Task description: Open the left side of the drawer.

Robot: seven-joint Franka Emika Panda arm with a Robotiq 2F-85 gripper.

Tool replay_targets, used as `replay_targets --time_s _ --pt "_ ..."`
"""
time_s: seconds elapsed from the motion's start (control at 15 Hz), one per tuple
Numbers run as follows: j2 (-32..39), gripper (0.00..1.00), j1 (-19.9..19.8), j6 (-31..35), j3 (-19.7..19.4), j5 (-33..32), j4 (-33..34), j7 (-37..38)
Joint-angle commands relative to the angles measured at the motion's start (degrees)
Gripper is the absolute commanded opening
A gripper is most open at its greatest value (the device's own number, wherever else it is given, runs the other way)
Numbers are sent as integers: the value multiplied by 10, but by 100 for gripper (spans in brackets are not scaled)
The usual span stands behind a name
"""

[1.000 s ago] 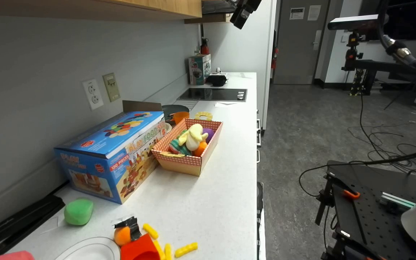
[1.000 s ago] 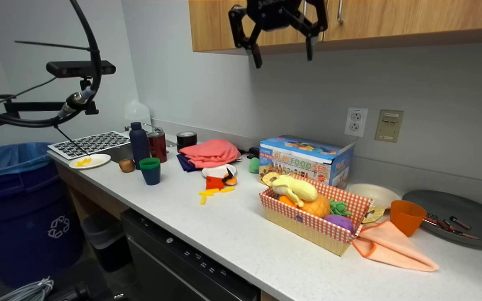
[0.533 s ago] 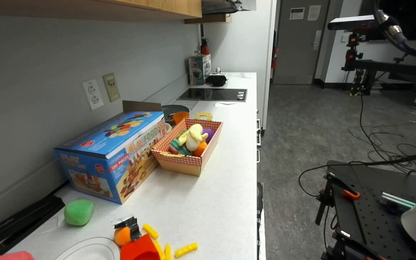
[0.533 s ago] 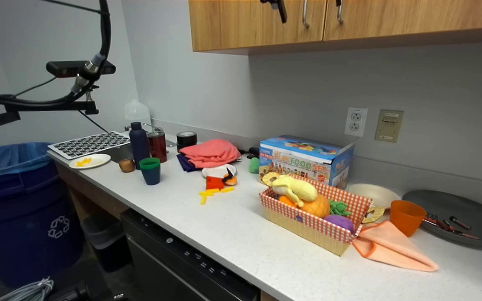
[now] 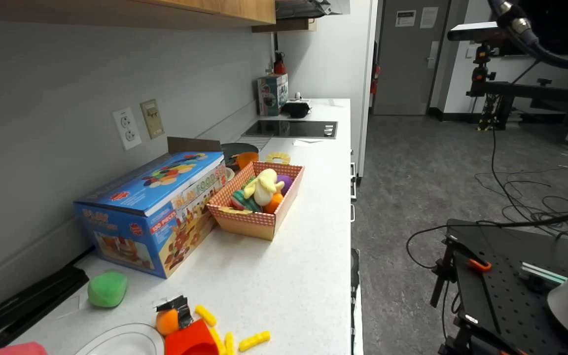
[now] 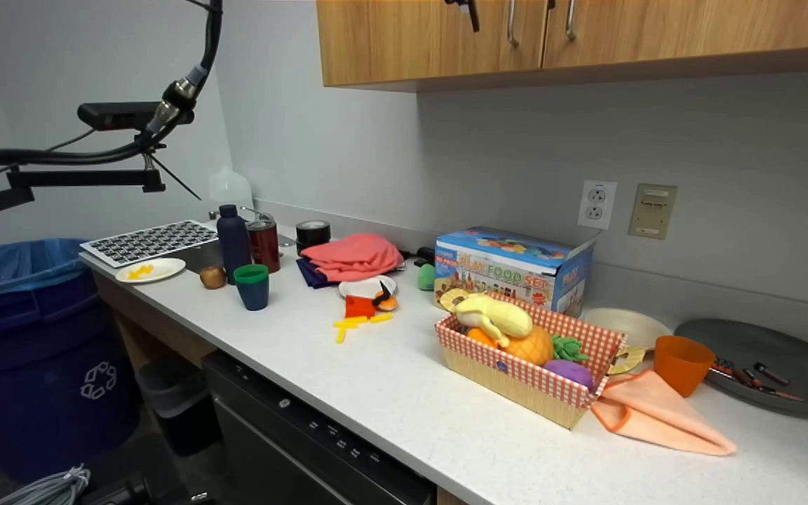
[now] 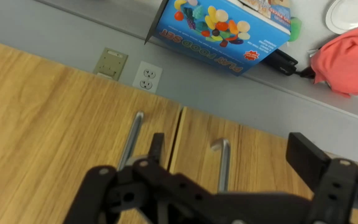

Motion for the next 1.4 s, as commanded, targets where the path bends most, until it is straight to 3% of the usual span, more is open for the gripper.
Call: replay_targets --time_s 0.0,0.4,0.87,1.33 --pt "9 100 -20 -3 19 4 11 -1" --pt "15 100 -20 -1 22 14 15 -25" --pt "43 100 -23 -1 29 21 74 -60" --pt "64 100 -23 -36 36 114 116 -110"
